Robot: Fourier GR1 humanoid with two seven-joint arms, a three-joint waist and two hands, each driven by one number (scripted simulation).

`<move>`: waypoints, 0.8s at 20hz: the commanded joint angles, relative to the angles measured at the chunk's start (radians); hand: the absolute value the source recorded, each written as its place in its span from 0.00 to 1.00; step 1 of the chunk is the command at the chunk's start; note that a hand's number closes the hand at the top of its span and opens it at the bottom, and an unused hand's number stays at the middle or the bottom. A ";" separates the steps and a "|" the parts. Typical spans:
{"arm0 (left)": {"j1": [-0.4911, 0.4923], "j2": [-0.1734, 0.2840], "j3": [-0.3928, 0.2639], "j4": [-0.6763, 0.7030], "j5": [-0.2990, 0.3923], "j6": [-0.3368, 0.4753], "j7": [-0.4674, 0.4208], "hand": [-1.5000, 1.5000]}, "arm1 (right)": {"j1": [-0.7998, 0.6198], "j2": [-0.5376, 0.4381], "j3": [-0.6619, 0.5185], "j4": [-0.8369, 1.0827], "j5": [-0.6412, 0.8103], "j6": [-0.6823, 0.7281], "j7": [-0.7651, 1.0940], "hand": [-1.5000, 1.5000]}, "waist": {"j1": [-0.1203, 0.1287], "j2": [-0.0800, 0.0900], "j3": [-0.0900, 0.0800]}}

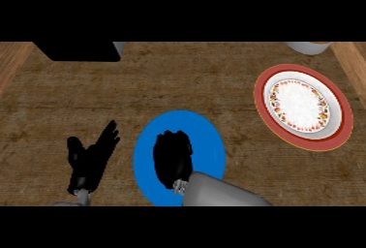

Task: Pick the sweet potato from the plate and place it in the plate

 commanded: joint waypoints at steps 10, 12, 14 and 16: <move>-0.006 -0.004 0.004 -0.002 0.007 -0.009 -0.005 0.50 | -0.107 0.000 -0.444 0.066 0.229 -0.631 0.442 1.00 | 0.009 0.005 0.001; -0.002 -0.003 -0.006 0.002 0.001 -0.010 0.008 0.50 | -0.144 0.000 -0.504 0.081 0.279 -0.676 0.463 1.00 | 0.010 0.005 0.001; -0.024 0.002 0.007 0.009 0.003 -0.011 -0.001 0.50 | -0.179 0.000 -0.553 0.076 0.326 -0.699 0.500 1.00 | 0.009 0.004 0.000; -0.003 0.007 0.012 0.017 0.008 -0.020 -0.015 0.50 | -0.131 0.000 -0.587 0.078 0.396 -0.773 0.515 1.00 | 0.000 0.005 0.000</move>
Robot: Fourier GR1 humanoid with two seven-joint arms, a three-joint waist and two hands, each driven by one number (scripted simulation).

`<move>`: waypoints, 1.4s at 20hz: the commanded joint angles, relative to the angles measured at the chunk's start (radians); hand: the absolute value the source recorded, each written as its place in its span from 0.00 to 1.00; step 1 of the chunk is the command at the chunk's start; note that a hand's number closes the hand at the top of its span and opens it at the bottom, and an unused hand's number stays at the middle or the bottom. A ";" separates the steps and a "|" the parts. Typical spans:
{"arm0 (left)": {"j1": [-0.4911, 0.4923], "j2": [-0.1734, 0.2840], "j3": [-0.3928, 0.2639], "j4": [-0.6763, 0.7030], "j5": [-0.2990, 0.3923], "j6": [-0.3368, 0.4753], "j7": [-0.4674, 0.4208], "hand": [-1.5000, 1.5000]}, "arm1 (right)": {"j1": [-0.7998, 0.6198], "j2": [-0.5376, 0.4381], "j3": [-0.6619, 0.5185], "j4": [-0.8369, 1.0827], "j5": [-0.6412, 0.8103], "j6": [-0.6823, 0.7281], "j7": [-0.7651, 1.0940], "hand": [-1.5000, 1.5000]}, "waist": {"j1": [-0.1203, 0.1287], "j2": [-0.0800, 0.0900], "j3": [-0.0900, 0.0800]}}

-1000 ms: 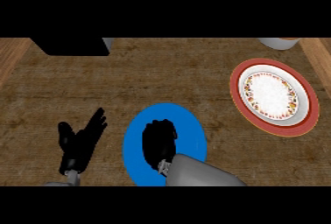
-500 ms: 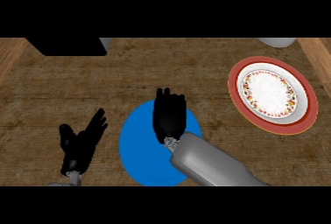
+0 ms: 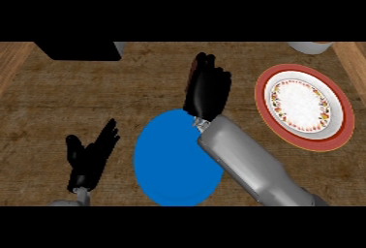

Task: Pick the sweet potato from the plate and place it in the plate

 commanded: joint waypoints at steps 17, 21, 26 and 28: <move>0.054 0.031 0.030 -0.011 0.009 -0.023 -0.021 0.50 | 0.307 -0.050 -0.545 -0.052 0.426 -0.617 0.051 1.00 | -0.020 0.001 -0.001; 0.008 -0.003 0.017 0.028 -0.005 -0.013 -0.025 0.50 | 0.342 -0.061 -0.635 -0.015 0.393 -0.708 -0.031 1.00 | -0.016 0.002 -0.001; 0.040 -0.023 -0.009 -0.046 -0.011 -0.007 0.004 0.50 | 0.274 -0.207 -0.712 0.183 0.141 -0.802 -0.220 1.00 | 0.001 0.002 0.000; 0.001 -0.018 0.017 0.014 -0.014 -0.009 -0.009 0.50 | 0.301 -0.239 -0.705 0.204 0.034 -0.842 -0.297 1.00 | -0.005 0.003 0.000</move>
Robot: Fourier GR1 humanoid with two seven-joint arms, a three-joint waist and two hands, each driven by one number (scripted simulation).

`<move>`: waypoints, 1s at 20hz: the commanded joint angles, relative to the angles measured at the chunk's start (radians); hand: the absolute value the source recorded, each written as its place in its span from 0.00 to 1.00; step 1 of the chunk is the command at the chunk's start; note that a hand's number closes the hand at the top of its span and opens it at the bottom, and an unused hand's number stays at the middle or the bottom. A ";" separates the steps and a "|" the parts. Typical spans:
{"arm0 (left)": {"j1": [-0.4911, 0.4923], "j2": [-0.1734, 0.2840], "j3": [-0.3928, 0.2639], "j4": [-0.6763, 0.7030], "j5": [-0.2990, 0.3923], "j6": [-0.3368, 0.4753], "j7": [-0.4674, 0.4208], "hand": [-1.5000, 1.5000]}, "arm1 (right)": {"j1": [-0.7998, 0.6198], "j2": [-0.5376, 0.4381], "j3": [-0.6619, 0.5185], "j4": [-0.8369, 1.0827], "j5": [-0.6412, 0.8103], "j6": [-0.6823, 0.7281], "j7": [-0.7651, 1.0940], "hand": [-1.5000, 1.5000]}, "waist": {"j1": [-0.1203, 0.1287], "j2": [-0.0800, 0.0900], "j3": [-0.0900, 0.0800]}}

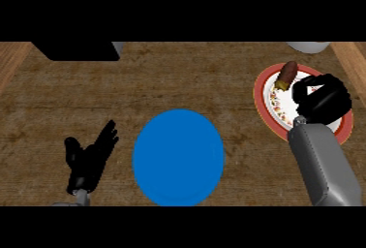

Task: Pick the sweet potato from the plate and place it in the plate

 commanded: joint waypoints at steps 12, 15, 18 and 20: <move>-0.014 -0.022 -0.013 0.015 -0.011 -0.020 -0.006 0.50 | -0.103 -0.185 -0.106 0.357 -0.646 0.206 -0.358 0.00 | 0.033 0.013 0.004; 0.000 0.012 0.007 -0.003 -0.008 -0.032 -0.001 0.50 | -0.041 -0.218 -0.164 0.334 -0.800 0.232 -0.603 0.00 | 0.024 0.010 0.005; -0.002 -0.013 0.000 0.006 -0.007 -0.024 -0.008 0.50 | -0.068 -0.162 -0.211 0.338 -0.880 0.175 -0.763 0.00 | 0.030 0.012 0.005; -0.042 -0.027 0.006 0.019 -0.017 0.003 0.009 0.50 | -0.053 -0.184 -0.256 0.286 -0.951 0.183 -0.883 0.00 | 0.019 0.013 0.006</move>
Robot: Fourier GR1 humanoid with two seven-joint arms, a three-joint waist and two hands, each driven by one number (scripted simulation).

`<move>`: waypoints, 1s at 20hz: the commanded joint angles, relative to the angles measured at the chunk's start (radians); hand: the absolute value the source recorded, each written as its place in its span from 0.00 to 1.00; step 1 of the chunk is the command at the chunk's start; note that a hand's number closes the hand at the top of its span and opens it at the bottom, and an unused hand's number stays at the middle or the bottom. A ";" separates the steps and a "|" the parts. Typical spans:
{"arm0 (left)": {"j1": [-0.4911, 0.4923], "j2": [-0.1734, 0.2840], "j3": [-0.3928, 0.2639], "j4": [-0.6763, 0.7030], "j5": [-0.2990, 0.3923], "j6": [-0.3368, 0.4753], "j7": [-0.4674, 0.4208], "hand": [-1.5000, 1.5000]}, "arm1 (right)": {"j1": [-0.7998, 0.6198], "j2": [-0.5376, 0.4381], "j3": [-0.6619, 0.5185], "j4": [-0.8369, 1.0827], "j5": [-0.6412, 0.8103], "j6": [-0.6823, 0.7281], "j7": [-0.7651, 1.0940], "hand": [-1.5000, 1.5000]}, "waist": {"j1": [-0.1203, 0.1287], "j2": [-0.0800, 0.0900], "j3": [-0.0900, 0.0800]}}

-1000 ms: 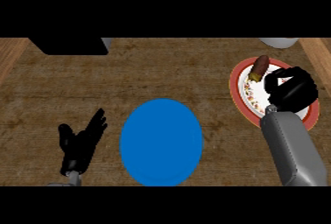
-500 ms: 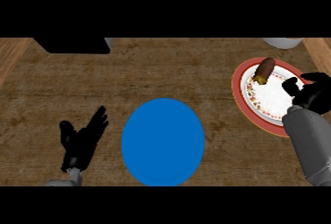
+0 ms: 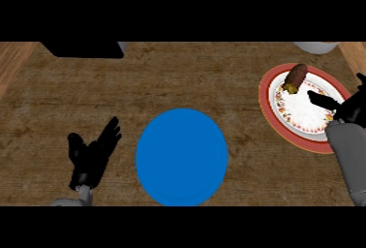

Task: Pick the sweet potato from the plate and place it in the plate

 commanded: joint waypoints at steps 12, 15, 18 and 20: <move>-0.035 0.005 0.050 0.065 -0.007 -0.001 -0.014 0.50 | 0.142 0.030 -0.291 -0.140 -0.520 0.242 -0.589 0.00 | -0.038 -0.016 -0.006; 0.032 -0.007 0.026 -0.022 -0.019 0.021 0.004 0.50 | 0.297 0.107 -0.256 -0.302 -0.558 0.325 -0.611 0.00 | -0.045 -0.022 -0.007; 0.100 -0.024 -0.005 -0.091 -0.038 0.041 0.021 0.50 | 0.413 0.172 -0.175 -0.452 -0.535 0.354 -0.566 0.00 | -0.046 -0.025 -0.008; 0.066 0.001 0.031 -0.030 -0.014 0.000 -0.004 0.50 | 0.532 0.182 -0.167 -0.514 -0.558 0.423 -0.582 0.00 | -0.054 -0.023 -0.008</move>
